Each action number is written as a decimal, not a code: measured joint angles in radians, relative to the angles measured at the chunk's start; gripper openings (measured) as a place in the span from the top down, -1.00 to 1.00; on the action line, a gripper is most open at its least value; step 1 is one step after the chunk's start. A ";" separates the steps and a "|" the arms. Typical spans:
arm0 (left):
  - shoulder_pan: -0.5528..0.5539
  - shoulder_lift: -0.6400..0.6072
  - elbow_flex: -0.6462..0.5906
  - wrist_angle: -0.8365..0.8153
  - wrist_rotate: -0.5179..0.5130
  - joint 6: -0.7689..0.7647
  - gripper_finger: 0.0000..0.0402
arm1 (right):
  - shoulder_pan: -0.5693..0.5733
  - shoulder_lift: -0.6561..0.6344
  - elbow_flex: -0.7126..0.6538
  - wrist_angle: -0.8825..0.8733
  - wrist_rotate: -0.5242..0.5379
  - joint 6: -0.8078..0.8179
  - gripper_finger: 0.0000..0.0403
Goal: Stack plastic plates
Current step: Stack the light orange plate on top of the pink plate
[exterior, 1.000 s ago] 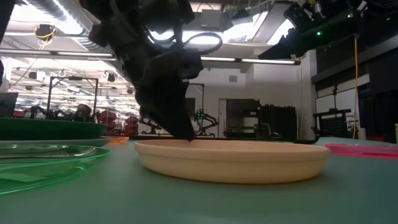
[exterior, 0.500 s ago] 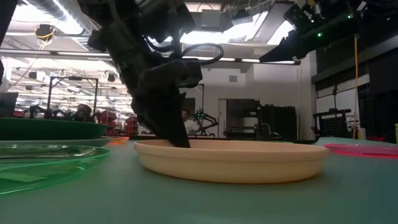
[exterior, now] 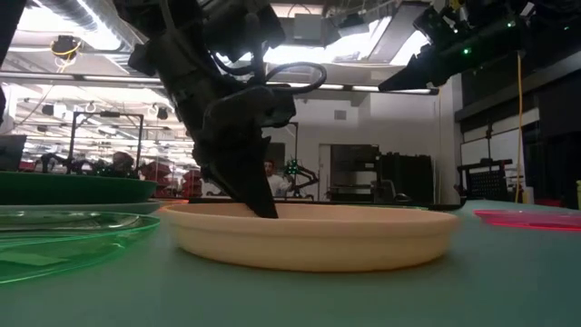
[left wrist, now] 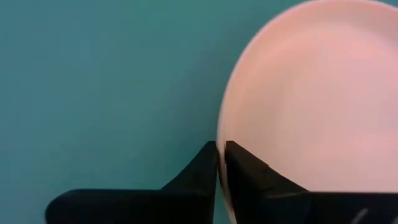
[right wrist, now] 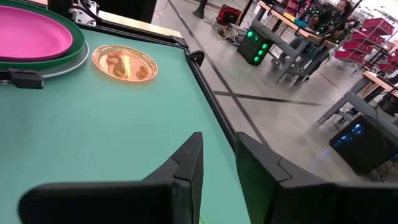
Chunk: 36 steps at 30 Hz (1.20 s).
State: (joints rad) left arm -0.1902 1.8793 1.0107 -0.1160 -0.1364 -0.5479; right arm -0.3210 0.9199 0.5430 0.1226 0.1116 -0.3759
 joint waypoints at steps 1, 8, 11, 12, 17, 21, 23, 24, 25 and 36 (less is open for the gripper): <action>0.000 0.000 0.000 0.001 0.000 0.000 0.90 | 0.000 0.000 0.000 0.000 0.000 0.000 0.59; 0.000 -0.001 0.000 0.009 0.001 0.000 0.97 | 0.000 0.000 0.000 0.000 0.000 0.000 0.59; 0.002 -0.001 0.000 0.009 0.003 0.000 0.96 | 0.000 0.000 0.000 0.000 0.000 0.000 0.59; 0.004 -0.001 0.000 0.010 0.004 0.000 0.96 | 0.000 0.000 0.000 0.000 0.000 0.000 0.59; 0.017 -0.001 0.000 0.027 0.019 0.000 0.97 | 0.000 0.000 0.000 0.000 0.000 0.000 0.59; 0.027 -0.001 0.000 0.044 0.044 0.000 0.97 | 0.000 0.000 0.000 0.000 0.000 0.000 0.59; 0.029 -0.007 0.000 0.054 0.051 0.001 0.97 | 0.000 0.000 0.000 0.000 0.000 0.000 0.59; 0.030 -0.012 0.000 0.055 0.050 0.004 0.97 | 0.000 0.000 0.000 0.000 0.000 0.000 0.59; 0.033 -0.018 0.000 0.058 0.050 0.010 0.97 | 0.000 0.000 0.000 0.000 0.000 0.000 0.59; 0.082 -0.155 0.000 0.023 0.111 0.115 0.97 | 0.000 0.000 0.000 -0.018 0.000 0.000 0.59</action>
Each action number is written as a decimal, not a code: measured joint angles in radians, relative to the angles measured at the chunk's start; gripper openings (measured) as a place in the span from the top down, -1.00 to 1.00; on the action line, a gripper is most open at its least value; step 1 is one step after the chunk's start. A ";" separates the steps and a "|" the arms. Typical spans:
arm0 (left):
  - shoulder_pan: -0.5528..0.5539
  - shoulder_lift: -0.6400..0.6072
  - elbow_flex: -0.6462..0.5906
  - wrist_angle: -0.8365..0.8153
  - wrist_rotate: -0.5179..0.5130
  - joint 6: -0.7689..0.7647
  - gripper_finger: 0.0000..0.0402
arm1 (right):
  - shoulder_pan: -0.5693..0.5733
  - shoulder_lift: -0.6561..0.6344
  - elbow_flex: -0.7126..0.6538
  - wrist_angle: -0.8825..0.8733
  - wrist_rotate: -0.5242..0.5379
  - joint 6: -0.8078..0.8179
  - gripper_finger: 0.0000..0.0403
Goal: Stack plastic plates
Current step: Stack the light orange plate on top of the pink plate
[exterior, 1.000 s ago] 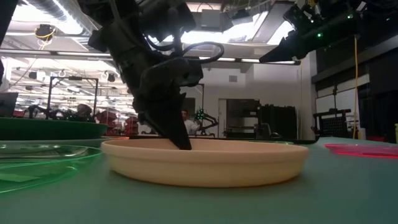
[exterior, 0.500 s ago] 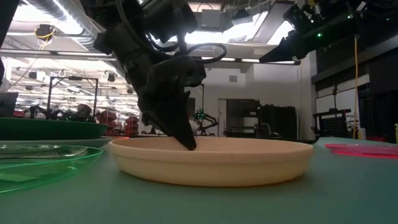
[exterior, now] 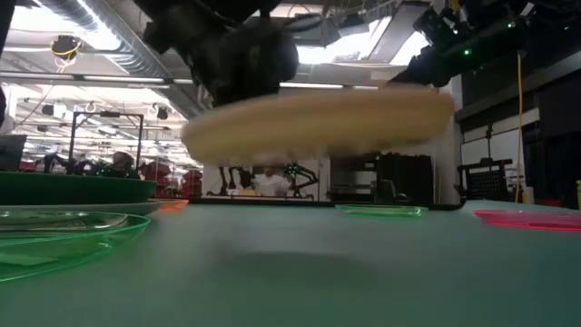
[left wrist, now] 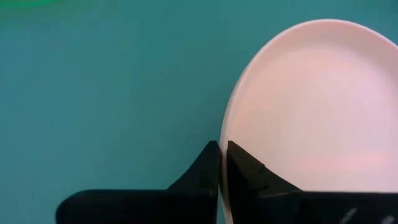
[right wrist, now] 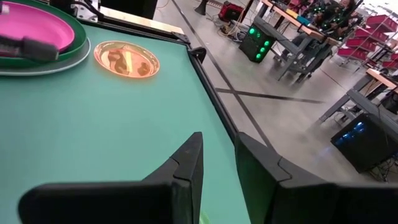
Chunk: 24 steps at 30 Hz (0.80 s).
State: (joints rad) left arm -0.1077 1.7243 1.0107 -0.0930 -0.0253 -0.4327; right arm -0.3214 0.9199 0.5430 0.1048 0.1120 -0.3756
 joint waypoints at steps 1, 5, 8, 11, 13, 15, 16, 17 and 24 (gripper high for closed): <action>0.006 -0.013 0.000 -0.018 0.011 0.017 0.97 | 0.000 0.000 0.000 -0.004 0.000 0.000 0.59; 0.030 -0.072 0.000 -0.094 0.050 0.071 0.97 | 0.000 0.000 0.000 -0.003 0.010 0.000 0.59; 0.043 -0.129 0.000 -0.168 0.070 0.106 0.98 | 0.000 0.000 0.000 -0.003 0.011 0.000 0.59; 0.054 -0.195 0.000 -0.257 0.065 0.135 0.98 | 0.000 0.000 0.000 -0.002 0.011 0.000 0.59; 0.061 -0.240 0.000 -0.314 0.044 0.152 0.98 | 0.000 0.000 0.000 -0.003 0.011 0.000 0.59; 0.067 -0.291 0.000 -0.396 0.011 0.155 0.98 | 0.000 0.000 0.000 -0.003 0.011 0.000 0.59; 0.070 -0.313 0.000 -0.437 -0.006 0.155 0.98 | 0.000 0.000 0.000 -0.002 0.011 0.000 0.59; 0.071 -0.337 0.000 -0.471 -0.023 0.155 0.98 | 0.000 0.000 0.000 -0.003 0.011 0.000 0.59; 0.071 -0.472 -0.043 -0.618 -0.119 0.122 0.98 | 0.000 0.000 0.000 -0.003 0.011 0.000 0.59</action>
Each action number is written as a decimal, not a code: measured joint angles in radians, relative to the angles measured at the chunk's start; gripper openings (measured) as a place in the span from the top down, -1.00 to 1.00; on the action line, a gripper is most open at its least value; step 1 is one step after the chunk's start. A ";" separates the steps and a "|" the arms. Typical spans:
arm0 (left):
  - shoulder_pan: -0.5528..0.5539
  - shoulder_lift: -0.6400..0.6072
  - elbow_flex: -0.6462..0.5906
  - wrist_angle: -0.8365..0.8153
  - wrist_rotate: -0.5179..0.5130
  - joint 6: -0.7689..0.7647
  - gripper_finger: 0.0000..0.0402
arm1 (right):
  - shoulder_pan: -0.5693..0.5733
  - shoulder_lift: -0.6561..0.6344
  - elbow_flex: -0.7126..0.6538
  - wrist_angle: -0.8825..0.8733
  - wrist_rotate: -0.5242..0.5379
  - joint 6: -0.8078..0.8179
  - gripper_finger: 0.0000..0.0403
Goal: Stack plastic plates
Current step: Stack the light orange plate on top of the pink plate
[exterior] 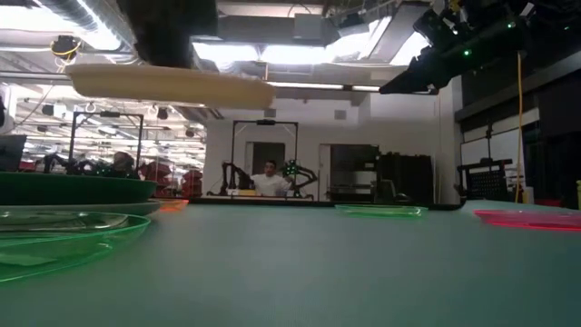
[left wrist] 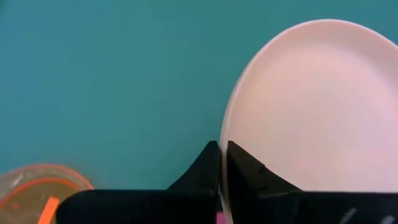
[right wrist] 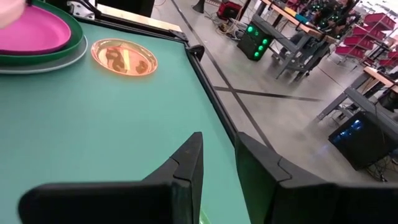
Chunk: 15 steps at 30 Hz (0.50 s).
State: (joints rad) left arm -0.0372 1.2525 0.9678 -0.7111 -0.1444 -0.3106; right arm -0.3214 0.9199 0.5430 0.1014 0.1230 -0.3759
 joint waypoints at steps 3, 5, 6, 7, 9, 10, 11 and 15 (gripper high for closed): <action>0.000 -0.054 -0.067 0.003 0.000 -0.019 0.98 | 0.000 0.000 0.000 0.000 0.000 0.000 0.59; 0.000 -0.091 -0.117 0.003 -0.001 -0.049 0.98 | 0.000 0.000 0.000 0.001 0.000 0.000 0.59; 0.000 -0.109 -0.143 0.003 -0.003 -0.060 0.98 | 0.000 0.000 0.000 0.001 0.000 0.000 0.59; 0.000 -0.126 -0.167 0.005 -0.004 -0.077 0.98 | 0.000 0.000 0.000 0.000 0.000 0.000 0.59; 0.000 -0.165 -0.214 0.010 -0.004 -0.120 0.98 | 0.000 0.000 0.000 0.001 -0.001 0.000 0.59; 0.000 -0.184 -0.236 0.005 -0.004 -0.144 0.98 | 0.000 0.000 0.000 0.001 0.000 0.000 0.59; 0.000 -0.202 -0.256 0.003 -0.003 -0.169 0.98 | 0.000 0.000 0.000 0.000 0.000 0.000 0.59; 0.000 -0.283 -0.324 0.004 -0.004 -0.234 0.98 | 0.000 0.000 0.000 0.000 0.000 0.000 0.59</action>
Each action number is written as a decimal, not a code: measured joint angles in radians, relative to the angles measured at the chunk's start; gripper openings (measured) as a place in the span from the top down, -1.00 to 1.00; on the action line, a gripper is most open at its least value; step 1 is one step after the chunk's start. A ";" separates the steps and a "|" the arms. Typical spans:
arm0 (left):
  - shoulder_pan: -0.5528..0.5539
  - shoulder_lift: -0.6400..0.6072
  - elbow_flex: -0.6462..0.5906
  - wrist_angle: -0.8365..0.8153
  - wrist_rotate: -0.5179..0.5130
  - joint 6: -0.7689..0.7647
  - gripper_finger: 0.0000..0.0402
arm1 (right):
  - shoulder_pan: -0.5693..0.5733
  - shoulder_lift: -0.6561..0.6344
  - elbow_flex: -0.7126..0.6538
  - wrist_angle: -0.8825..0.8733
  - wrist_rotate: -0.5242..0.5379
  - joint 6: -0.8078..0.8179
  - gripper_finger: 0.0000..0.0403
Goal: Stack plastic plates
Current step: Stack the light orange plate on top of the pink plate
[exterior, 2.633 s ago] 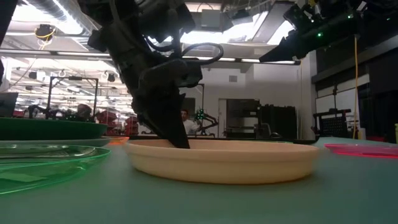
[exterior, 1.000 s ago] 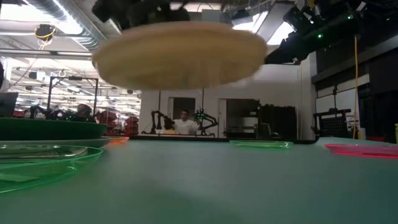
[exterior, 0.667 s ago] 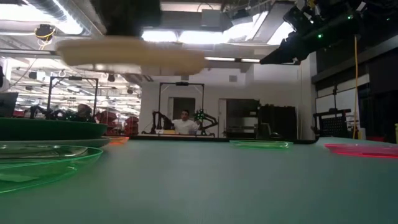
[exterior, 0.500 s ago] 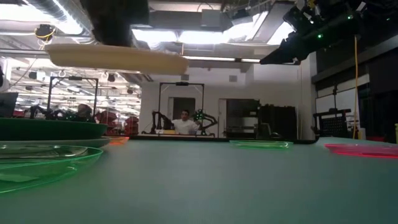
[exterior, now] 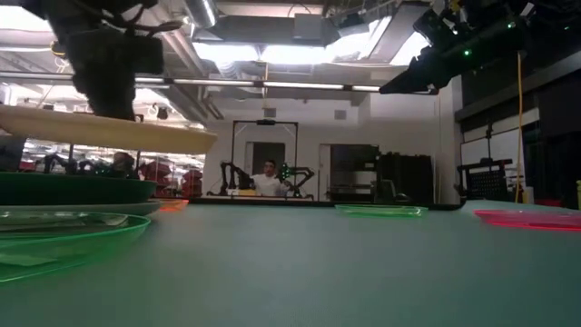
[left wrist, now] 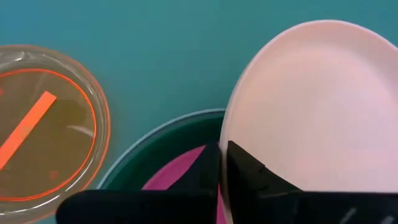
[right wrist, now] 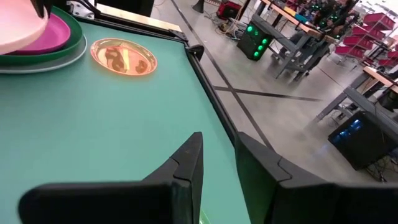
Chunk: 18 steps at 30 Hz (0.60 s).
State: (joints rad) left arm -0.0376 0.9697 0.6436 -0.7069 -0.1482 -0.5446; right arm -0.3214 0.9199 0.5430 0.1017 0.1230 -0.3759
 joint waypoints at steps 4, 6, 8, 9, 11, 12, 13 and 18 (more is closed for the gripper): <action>0.000 -0.076 -0.041 -0.003 0.000 -0.003 0.98 | 0.000 0.000 0.000 0.000 0.000 0.000 0.59; 0.000 -0.106 -0.050 -0.025 0.000 -0.004 0.98 | 0.000 0.000 0.000 0.000 0.000 0.000 0.59; 0.000 -0.129 -0.052 -0.070 -0.002 -0.005 0.98 | 0.000 0.000 0.000 0.000 0.000 0.000 0.59; 0.000 -0.137 -0.052 -0.089 -0.008 -0.005 0.98 | 0.000 0.000 0.000 0.000 0.000 0.000 0.59; 0.000 -0.153 -0.052 -0.145 -0.025 -0.005 0.98 | 0.000 0.000 0.000 0.000 0.000 0.000 0.59; 0.000 -0.159 -0.052 -0.167 -0.030 -0.005 0.98 | 0.000 0.000 0.000 0.000 0.000 0.000 0.59; 0.000 -0.166 -0.052 -0.185 -0.035 -0.004 0.98 | 0.000 0.000 0.000 0.000 0.000 0.000 0.59; 0.000 -0.192 -0.052 -0.266 -0.050 -0.004 0.98 | 0.000 0.000 0.000 0.000 0.000 0.000 0.59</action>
State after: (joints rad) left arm -0.0376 0.7781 0.5915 -0.9731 -0.1983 -0.5488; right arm -0.3214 0.9199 0.5430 0.1018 0.1230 -0.3759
